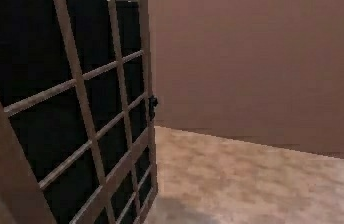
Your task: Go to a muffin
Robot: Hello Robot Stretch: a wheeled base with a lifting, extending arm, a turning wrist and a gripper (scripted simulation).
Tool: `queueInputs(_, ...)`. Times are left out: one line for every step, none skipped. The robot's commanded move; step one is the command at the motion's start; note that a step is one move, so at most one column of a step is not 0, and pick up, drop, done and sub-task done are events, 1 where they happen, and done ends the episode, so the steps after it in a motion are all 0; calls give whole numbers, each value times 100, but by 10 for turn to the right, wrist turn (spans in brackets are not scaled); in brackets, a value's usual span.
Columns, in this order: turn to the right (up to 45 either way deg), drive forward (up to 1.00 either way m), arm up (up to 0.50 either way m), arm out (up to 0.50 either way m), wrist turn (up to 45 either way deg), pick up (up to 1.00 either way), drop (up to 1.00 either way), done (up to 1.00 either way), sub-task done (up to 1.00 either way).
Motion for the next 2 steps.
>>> queueInputs(120,0,0,0,0,0,0,0,0)
queueInputs(0,100,0,0,0,0,0,0,0)
